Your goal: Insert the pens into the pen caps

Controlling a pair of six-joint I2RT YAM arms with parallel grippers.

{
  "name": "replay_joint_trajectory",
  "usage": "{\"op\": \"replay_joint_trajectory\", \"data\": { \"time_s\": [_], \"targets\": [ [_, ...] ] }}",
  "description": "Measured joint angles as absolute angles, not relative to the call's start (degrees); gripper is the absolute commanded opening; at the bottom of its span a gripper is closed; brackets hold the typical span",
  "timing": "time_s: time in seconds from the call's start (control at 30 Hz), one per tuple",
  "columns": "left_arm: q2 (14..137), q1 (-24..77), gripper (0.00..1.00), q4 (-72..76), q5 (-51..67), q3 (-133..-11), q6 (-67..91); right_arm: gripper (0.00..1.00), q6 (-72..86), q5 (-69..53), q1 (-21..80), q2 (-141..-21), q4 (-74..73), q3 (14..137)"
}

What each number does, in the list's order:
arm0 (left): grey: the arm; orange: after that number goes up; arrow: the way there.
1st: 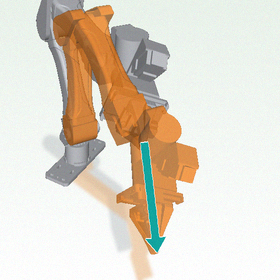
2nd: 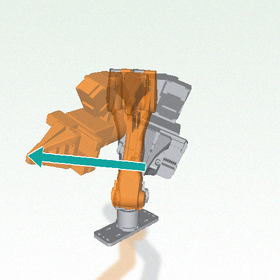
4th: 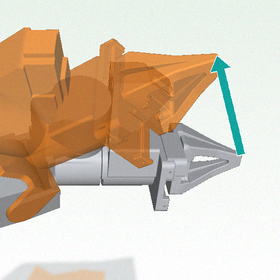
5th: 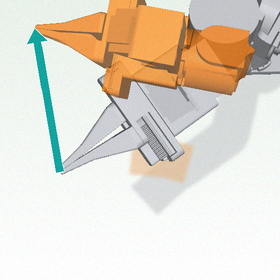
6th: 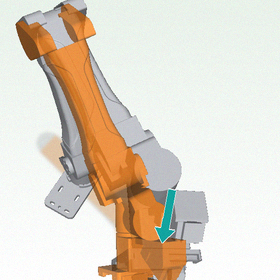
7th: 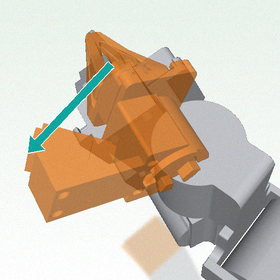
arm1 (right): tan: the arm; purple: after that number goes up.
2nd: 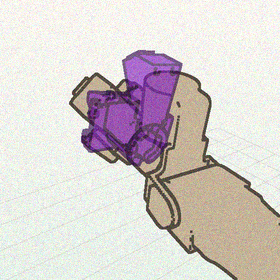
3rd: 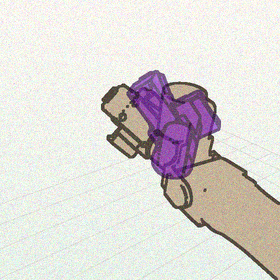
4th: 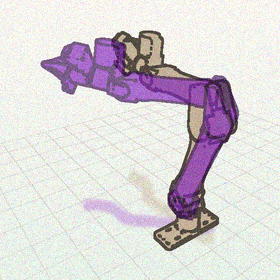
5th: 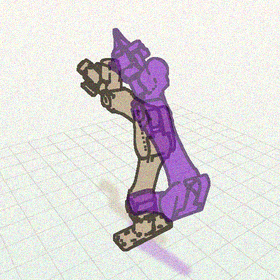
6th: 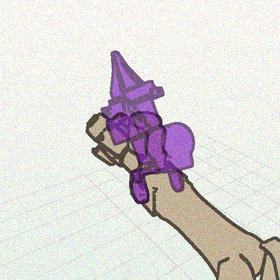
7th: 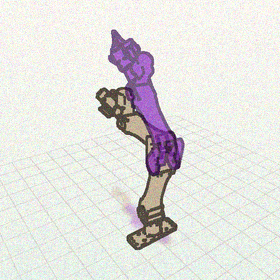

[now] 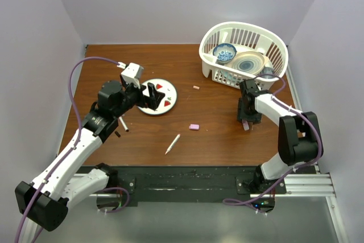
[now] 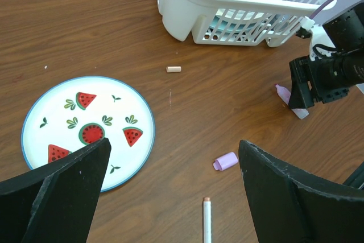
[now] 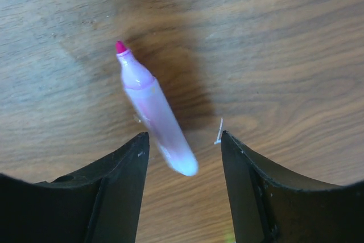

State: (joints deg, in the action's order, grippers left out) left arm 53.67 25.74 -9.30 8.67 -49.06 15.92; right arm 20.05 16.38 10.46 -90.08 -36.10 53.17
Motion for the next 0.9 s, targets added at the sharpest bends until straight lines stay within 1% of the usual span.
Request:
{"op": "replay_joint_trajectory", "data": {
  "time_s": [0.13,0.2,0.23,0.27,0.43,0.47,0.5,0.53,0.6,0.67,0.73,0.8,0.9],
  "targets": [
    [53.67,25.74,0.99,-9.30,8.67,-49.06,15.92,0.52,19.81,14.94,10.37,-91.29,-35.00,52.99],
    [53.67,25.74,0.99,-9.28,8.67,-49.06,15.92,0.47,19.75,14.00,10.37,-91.64,-34.59,52.93],
    [53.67,25.74,0.99,-9.28,8.67,-49.06,15.92,0.44,19.62,13.69,10.37,-91.77,-34.28,52.80],
    [53.67,25.74,0.98,-9.30,8.67,-49.06,15.92,0.38,19.46,13.34,10.37,-91.88,-33.95,52.62],
    [53.67,25.74,0.97,-9.32,8.51,-49.06,15.92,0.21,18.81,12.01,10.44,-92.86,-33.41,52.80],
    [53.67,25.74,0.96,-9.32,8.49,-49.06,15.92,0.17,18.57,11.86,10.44,-93.12,-33.71,53.15],
    [53.69,25.74,0.93,-9.37,8.51,-49.06,15.92,0.10,18.39,11.53,10.41,-93.41,-33.93,53.47],
    [53.74,25.74,0.92,-9.37,8.51,-49.06,15.92,0.07,18.33,11.20,10.37,-93.51,-33.95,53.69],
    [54.00,25.74,0.88,-9.43,8.51,-49.06,16.43,0.04,18.00,10.59,10.37,-93.45,-33.69,53.67],
    [54.46,25.74,0.86,-9.67,8.64,-49.06,18.39,0.03,18.15,9.30,10.70,-92.55,-32.56,53.06],
    [54.87,25.74,0.80,-9.69,9.47,-48.82,21.10,0.02,18.79,7.90,12.80,-90.63,-31.46,51.70],
    [55.22,25.74,0.77,-8.32,11.81,-47.44,25.50,0.01,20.16,7.64,18.85,-86.76,-30.98,50.22],
    [57.58,26.70,0.77,-6.02,15.14,-45.25,30.63,0.00,23.42,4.93,29.45,-79.26,-28.05,49.87]
  ]
}}
